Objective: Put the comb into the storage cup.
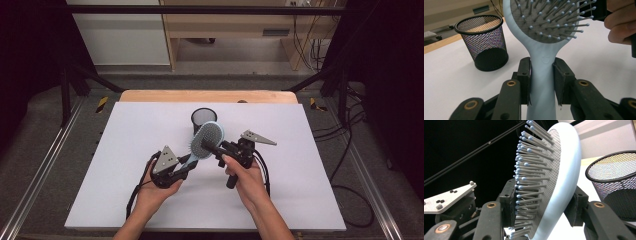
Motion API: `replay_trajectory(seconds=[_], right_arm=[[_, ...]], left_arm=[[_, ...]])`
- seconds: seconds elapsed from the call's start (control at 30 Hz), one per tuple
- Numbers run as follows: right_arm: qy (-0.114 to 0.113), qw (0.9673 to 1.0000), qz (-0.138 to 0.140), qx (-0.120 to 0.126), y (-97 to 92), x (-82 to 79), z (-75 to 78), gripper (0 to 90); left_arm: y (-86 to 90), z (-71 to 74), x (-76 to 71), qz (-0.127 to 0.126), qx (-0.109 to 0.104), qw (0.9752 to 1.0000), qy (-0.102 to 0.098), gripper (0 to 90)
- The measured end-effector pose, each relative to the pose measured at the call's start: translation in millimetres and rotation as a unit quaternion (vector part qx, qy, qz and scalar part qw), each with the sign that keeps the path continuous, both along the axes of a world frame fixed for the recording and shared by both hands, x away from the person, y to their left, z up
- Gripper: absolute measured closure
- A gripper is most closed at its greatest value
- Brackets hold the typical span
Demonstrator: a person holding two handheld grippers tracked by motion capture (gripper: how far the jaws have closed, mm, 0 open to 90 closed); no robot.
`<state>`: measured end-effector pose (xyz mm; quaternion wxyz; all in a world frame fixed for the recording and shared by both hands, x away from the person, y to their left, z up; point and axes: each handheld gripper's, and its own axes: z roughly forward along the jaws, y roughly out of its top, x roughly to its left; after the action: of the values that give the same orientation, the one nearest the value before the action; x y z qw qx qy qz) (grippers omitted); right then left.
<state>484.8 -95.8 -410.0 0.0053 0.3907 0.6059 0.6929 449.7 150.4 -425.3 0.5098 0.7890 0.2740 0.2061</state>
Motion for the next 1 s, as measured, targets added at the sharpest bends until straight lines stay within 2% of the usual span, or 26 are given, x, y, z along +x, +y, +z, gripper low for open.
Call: replay_trajectory(seconds=[0.6,1.0], right_arm=[[-0.013,0.9999,0.000,-0.010,1.9,-3.2,2.1,54.4],[-0.011,0.9999,-0.001,-0.012,2.5,-4.5,2.9,55.8]], left_arm=[[-1.1,-1.4,-0.5,0.001,0.004,1.0000,0.001,69.6],[-2.3,-2.9,-0.3,0.002,0.006,1.0000,0.003,69.6]])
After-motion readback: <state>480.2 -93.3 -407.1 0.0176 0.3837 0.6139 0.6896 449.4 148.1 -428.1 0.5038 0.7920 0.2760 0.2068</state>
